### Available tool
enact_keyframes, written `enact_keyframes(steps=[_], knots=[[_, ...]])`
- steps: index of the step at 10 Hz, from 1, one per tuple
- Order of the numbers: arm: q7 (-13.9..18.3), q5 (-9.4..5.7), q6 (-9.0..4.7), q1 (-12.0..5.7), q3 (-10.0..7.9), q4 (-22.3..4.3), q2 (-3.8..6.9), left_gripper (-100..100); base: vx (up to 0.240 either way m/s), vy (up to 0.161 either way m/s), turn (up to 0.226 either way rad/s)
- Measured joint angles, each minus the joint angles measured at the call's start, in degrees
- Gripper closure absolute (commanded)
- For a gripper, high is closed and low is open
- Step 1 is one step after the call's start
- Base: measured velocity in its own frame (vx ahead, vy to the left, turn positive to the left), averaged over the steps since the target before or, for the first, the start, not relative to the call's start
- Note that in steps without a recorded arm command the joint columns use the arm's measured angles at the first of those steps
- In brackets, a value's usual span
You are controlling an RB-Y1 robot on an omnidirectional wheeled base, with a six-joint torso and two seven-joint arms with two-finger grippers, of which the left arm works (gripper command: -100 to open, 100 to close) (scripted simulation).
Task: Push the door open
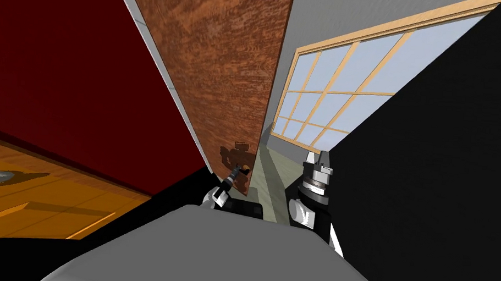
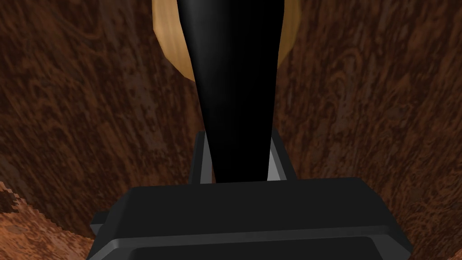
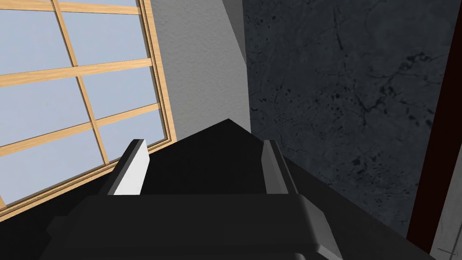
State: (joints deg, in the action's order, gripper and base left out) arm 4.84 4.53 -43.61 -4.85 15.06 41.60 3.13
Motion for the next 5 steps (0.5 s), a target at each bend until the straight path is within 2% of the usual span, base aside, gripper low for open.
enact_keyframes(steps=[1, 4, 5], knots=[[-0.2, -0.24, 0.75, 0.53, -0.56, 1.3, 0.20, 100, 0.105, -0.118, 0.034], [-1.0, -1.27, -0.24, -0.84, -2.83, -0.6, -0.15, 100, 0.127, -0.145, 0.068], [-1.3, -1.61, 0.03, -0.74, -3.62, -0.4, -0.30, 100, 0.118, -0.134, 0.068]])
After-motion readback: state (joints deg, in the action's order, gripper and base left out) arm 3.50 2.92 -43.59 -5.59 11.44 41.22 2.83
